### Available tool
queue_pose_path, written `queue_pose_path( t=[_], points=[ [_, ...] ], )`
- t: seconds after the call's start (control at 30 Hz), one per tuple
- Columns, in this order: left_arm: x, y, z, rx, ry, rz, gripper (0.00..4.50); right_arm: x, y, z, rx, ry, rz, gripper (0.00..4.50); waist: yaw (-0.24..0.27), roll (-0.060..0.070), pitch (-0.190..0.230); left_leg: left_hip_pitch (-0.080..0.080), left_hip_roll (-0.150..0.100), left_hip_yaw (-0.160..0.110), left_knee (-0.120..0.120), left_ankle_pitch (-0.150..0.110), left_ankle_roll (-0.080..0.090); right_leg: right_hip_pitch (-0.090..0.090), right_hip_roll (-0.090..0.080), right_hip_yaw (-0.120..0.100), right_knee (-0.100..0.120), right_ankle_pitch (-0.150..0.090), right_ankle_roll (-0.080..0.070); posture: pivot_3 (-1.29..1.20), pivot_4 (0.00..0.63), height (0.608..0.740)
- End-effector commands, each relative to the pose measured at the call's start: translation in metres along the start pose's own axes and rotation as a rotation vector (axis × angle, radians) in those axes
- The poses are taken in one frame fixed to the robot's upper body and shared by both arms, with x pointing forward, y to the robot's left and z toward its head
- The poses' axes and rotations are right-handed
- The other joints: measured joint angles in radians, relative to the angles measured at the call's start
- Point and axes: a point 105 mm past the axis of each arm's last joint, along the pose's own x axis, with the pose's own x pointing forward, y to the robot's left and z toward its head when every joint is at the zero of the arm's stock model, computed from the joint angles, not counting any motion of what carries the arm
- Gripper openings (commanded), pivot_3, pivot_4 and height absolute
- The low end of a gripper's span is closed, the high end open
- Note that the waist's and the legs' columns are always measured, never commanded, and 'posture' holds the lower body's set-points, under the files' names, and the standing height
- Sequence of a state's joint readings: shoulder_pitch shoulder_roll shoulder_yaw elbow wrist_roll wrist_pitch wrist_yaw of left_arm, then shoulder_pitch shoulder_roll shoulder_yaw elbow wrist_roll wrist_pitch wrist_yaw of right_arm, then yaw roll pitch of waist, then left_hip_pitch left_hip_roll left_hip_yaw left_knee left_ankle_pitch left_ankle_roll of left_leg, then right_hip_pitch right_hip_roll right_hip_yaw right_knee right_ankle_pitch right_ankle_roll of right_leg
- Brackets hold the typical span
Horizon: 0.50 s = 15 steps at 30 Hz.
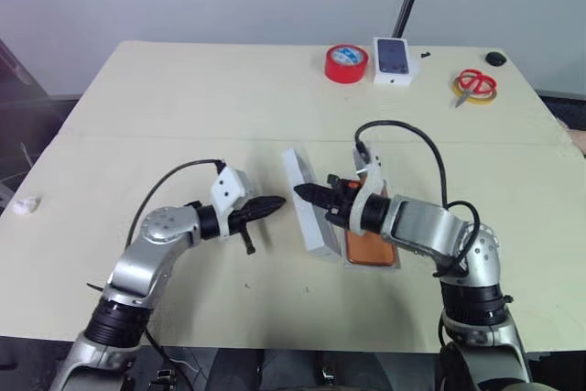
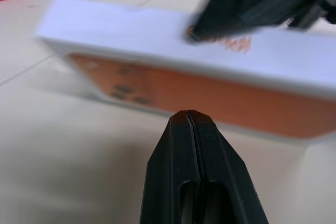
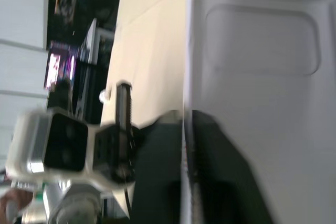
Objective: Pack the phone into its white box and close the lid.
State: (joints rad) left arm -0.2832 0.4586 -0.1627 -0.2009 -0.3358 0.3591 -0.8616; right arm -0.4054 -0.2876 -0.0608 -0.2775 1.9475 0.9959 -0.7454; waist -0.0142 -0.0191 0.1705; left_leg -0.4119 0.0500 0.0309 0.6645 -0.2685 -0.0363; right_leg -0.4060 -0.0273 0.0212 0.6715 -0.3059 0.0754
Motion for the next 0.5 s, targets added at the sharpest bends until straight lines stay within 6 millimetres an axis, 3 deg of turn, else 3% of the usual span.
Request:
queue_pose_path(
  t=[0.03, 0.1, 0.27, 0.4, 0.5],
  points=[
    [0.012, -0.001, 0.011, 0.033, -0.037, -0.013, 0.00, -0.018, 0.011, 0.014, -0.166, -0.005, 0.014, 2.49, 0.001, 0.000, 0.000, 0.000, 0.000, 0.000, 0.000, 0.000, 0.000, 0.000, 0.000, 0.000, 0.000, 0.000, 0.000, 0.00, 0.150, 0.732],
    [0.020, -0.001, 0.014, 0.034, -0.046, -0.019, 0.00, -0.030, 0.011, 0.024, -0.285, 0.014, -0.010, 3.44, 0.001, 0.001, 0.000, 0.000, -0.001, 0.001, 0.000, 0.000, 0.000, 0.000, -0.001, 0.000, 0.000, 0.000, 0.000, 0.00, 0.150, 0.732],
    [0.038, -0.006, 0.019, 0.029, -0.073, -0.051, 0.00, -0.061, 0.008, 0.058, -0.457, 0.009, -0.110, 3.44, 0.002, 0.001, 0.000, 0.000, -0.001, 0.001, 0.000, 0.000, 0.001, 0.000, 0.001, 0.001, -0.001, 0.000, 0.000, 0.00, 0.150, 0.732],
    [0.051, -0.017, 0.019, 0.022, -0.079, -0.103, 0.00, -0.082, -0.017, 0.084, -0.644, -0.004, -0.313, 3.44, 0.003, 0.001, 0.000, 0.000, 0.000, 0.001, -0.001, -0.001, 0.002, 0.000, 0.002, 0.001, -0.002, 0.000, 0.000, 0.00, 0.150, 0.732],
    [0.057, -0.020, 0.018, 0.015, -0.078, -0.114, 0.00, -0.088, -0.028, 0.089, -0.769, 0.029, -0.386, 2.13, 0.001, 0.001, 0.000, 0.000, 0.000, 0.001, -0.001, -0.001, 0.002, 0.000, 0.002, 0.001, -0.002, 0.000, 0.000, 0.00, 0.150, 0.732]
  ],
)
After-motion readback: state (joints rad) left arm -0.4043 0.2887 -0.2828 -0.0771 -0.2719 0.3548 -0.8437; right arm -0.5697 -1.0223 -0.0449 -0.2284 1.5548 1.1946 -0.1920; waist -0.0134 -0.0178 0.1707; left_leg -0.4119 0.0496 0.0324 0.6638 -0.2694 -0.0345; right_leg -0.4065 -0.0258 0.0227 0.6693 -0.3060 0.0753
